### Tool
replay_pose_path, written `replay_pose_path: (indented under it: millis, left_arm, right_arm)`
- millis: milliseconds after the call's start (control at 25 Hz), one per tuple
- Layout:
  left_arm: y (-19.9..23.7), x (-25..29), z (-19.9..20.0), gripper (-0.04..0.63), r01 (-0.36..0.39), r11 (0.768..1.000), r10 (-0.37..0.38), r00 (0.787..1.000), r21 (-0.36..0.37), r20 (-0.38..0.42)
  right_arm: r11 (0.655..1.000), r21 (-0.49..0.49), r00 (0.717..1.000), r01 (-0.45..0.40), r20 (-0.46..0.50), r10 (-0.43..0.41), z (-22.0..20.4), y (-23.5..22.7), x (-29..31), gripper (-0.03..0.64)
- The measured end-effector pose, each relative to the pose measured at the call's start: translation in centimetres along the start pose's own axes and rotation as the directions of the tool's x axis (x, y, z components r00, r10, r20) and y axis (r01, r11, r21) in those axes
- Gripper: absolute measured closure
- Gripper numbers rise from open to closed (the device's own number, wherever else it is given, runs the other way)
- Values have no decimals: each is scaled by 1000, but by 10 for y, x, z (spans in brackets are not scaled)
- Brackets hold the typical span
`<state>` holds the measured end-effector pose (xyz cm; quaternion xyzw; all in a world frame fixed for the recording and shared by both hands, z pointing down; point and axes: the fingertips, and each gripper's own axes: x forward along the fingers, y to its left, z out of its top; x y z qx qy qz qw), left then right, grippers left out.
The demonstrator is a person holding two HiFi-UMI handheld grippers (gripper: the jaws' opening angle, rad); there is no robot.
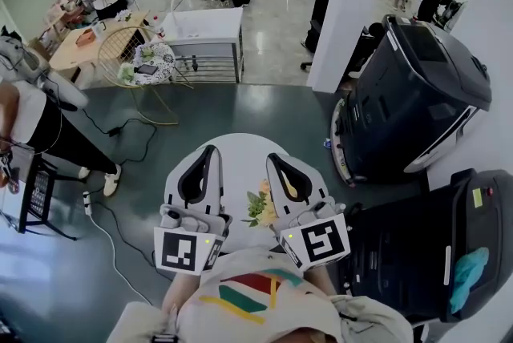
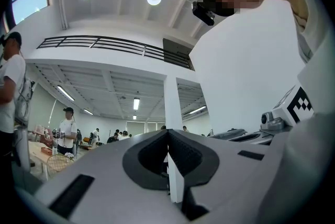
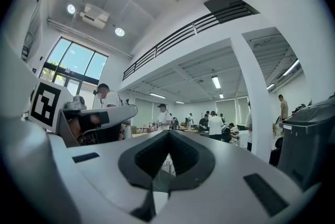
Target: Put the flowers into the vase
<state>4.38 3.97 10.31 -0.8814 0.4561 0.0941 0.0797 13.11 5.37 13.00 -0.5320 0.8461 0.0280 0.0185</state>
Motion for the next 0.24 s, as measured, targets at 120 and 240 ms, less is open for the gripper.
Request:
replay_pose_path:
  millis: [120, 240]
  left_arm:
    - [-2, -1, -1, 588, 1, 1000, -1, 1000, -3, 2]
    - [-5, -2, 0, 588, 7, 1000, -7, 1000, -5, 4]
  right_arm:
    - [1000, -1, 1000, 2, 1, -2, -1, 0, -2, 606]
    - [1000, -2, 1000, 5, 4, -5, -2, -1, -5, 606]
